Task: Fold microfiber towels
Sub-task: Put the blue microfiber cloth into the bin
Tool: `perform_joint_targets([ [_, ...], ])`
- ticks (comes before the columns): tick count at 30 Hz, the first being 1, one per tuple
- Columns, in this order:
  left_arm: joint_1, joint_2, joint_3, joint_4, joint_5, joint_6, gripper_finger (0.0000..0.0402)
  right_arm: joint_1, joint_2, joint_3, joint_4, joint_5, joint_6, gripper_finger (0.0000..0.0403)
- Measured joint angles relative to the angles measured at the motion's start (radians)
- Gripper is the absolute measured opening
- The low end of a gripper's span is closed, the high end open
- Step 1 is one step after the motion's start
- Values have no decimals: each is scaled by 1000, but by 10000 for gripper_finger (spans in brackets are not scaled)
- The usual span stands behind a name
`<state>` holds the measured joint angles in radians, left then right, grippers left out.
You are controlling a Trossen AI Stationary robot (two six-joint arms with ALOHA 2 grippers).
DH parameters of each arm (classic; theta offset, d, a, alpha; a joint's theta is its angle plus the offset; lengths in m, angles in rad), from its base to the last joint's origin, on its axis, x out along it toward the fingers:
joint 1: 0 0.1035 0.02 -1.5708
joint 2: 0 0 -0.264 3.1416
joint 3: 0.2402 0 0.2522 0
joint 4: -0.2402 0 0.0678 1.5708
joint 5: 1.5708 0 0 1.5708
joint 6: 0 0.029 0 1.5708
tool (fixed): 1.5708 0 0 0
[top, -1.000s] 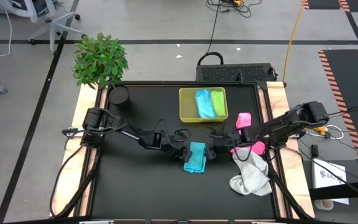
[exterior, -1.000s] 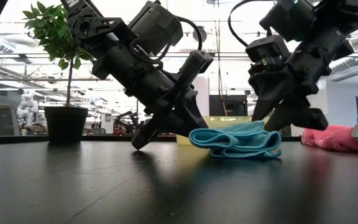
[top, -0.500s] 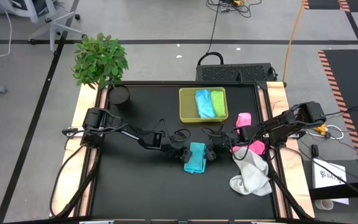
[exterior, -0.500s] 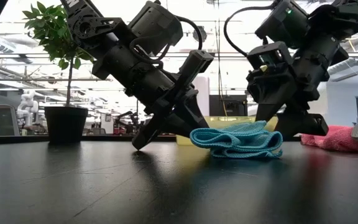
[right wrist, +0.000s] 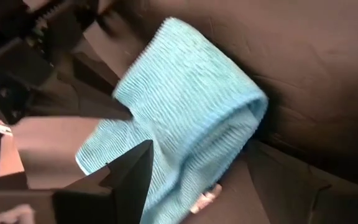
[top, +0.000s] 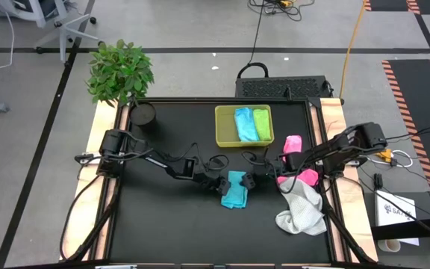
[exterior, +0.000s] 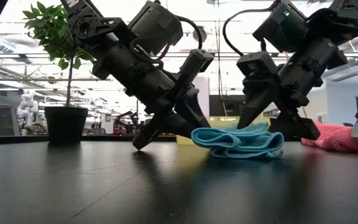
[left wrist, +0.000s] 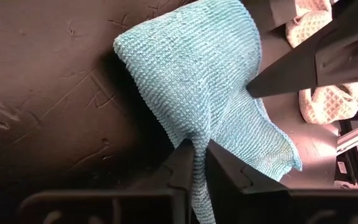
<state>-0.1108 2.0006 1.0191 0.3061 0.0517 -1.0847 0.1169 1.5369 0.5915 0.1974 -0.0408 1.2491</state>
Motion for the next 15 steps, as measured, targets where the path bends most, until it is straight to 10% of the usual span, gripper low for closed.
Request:
perform_joint_targets([
  [15,2,0,0,10,0,3,17,2,48,0,57,43,47,184],
])
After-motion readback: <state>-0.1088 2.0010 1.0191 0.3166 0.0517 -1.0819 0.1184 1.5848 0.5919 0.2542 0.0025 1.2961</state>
